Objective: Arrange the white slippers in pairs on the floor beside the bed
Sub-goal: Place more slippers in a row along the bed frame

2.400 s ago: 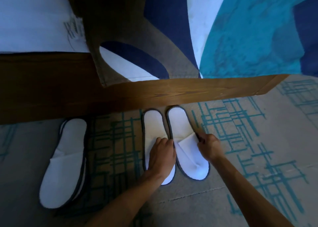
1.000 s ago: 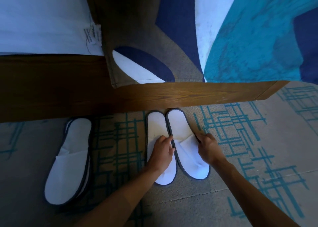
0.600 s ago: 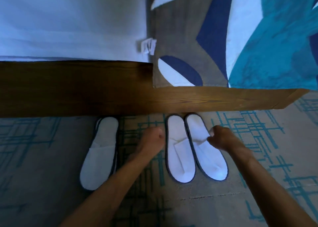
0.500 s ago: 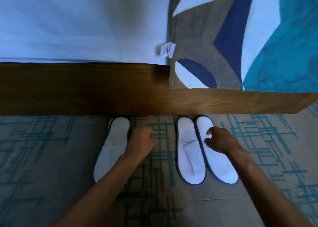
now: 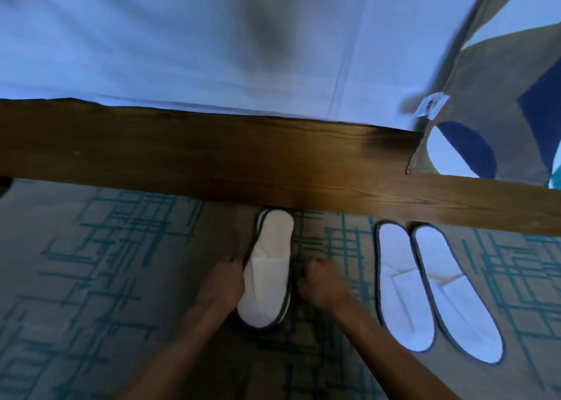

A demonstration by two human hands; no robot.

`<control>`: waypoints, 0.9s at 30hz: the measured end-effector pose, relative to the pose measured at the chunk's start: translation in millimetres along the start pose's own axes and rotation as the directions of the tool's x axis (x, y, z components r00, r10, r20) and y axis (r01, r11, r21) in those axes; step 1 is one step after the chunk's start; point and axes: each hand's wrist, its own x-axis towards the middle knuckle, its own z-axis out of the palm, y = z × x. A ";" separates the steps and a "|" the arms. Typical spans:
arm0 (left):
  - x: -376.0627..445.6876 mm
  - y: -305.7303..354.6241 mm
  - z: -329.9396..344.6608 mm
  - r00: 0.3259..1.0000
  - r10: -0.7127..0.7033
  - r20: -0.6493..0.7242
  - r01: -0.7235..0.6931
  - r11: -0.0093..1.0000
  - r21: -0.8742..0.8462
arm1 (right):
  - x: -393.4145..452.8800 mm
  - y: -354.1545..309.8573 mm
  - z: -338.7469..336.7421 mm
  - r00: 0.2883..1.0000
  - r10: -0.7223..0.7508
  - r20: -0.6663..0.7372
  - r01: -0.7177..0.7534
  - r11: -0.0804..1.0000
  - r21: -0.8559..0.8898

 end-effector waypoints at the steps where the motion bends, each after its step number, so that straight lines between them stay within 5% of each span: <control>1: 0.9 -0.3 2.7 1.000 0.008 0.010 -0.008 1.000 -0.004 | 1.6 -7.5 7.0 1.000 -0.017 -0.002 0.017 1.000 0.018; 9: -2.5 -4.7 19.5 0.983 0.183 0.004 -0.183 0.983 0.020 | 10.3 -11.6 35.2 1.000 0.003 -0.010 -0.002 0.995 0.099; 19: -6.5 43.2 15.9 0.992 0.092 0.088 -0.076 0.983 -0.170 | 3.8 26.5 16.9 0.996 0.059 -0.065 -0.043 0.976 0.215; 27: -12.2 117.3 29.3 0.933 0.338 0.126 -0.328 0.940 -0.097 | -28.5 98.2 -20.8 0.975 0.179 -0.131 -0.155 0.972 0.174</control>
